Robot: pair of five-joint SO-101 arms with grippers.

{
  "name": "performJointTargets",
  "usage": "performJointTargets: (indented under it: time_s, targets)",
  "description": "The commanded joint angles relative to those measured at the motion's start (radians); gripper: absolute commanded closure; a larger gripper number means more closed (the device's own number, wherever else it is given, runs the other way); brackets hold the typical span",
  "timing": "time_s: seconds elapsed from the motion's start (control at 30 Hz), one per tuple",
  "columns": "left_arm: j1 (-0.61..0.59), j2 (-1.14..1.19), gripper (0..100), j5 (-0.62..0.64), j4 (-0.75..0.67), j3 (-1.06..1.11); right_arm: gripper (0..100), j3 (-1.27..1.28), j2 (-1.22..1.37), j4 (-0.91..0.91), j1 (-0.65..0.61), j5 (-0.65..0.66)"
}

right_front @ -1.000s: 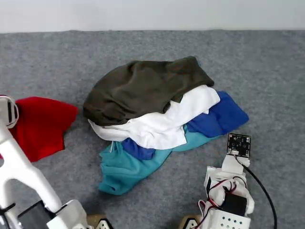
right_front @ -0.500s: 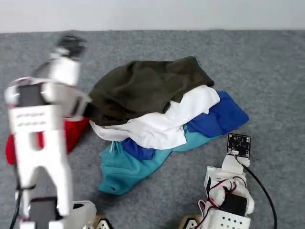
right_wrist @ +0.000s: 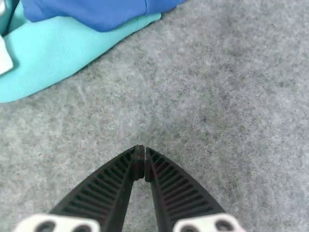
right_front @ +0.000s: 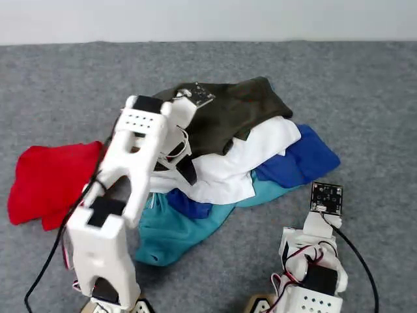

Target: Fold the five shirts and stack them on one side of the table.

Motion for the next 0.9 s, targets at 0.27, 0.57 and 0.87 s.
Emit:
performJointTargets:
  time_s: [0.27, 0.57, 0.87]
  targets:
    - [-0.014, 0.313, 99, 0.071, -0.034, -0.308, 98.7, 0.014, -0.005, 0.005, 0.01, 0.009]
    - [-0.186, 0.092, 99, 0.16, 0.107, -0.461, 98.7, 0.014, -0.005, 0.005, 0.01, 0.009]
    - [-0.39, -0.183, 99, 0.178, 0.203, -0.483, 98.7, 0.014, -0.005, 0.005, 0.01, 0.009]
